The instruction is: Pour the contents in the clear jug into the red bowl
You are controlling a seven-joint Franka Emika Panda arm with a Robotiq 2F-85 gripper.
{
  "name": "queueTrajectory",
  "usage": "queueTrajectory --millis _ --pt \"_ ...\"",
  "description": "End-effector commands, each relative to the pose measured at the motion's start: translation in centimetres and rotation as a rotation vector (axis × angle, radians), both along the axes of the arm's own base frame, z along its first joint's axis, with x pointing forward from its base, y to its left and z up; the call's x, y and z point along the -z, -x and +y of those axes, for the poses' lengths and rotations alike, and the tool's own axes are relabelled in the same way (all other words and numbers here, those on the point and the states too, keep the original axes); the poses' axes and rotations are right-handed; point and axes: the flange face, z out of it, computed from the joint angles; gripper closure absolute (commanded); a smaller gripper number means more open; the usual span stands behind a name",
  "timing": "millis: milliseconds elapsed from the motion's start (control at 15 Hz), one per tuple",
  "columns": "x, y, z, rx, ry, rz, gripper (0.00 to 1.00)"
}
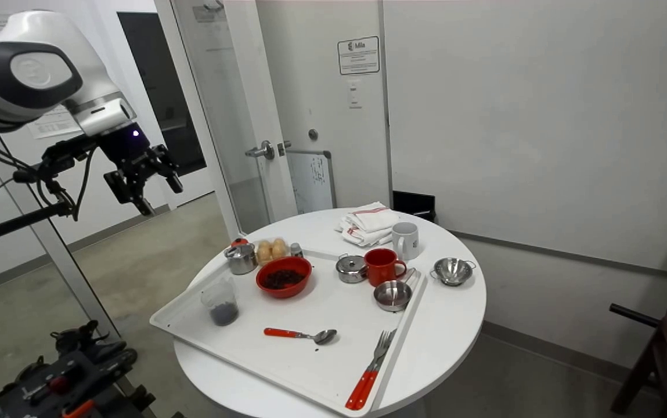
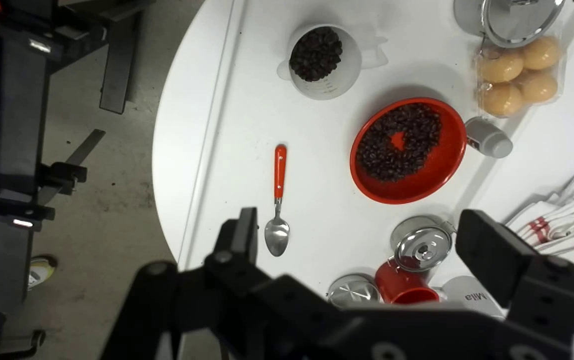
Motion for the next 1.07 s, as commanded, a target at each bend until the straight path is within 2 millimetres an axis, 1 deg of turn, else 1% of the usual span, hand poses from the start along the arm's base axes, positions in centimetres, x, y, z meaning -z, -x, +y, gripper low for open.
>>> queueTrajectory --millis 0,200,533,800,867,1000 --pt "0.3 -0.2 -1.0 0.136 0.055 -0.006 0.0" --pt "2.2 -0.9 -2.2 0.283 0.063 -0.029 0.0" --pt "4.8 -1.8 -2.3 0.565 0.048 -0.014 0.0" --pt "6.5 -3.1 -2.8 0.774 0.032 -0.022 0.0" --pt "6.9 -3.4 -2.7 0.83 0.027 -0.026 0.0" --pt "7.5 -4.1 -1.5 0.939 -0.005 -0.044 0.0"
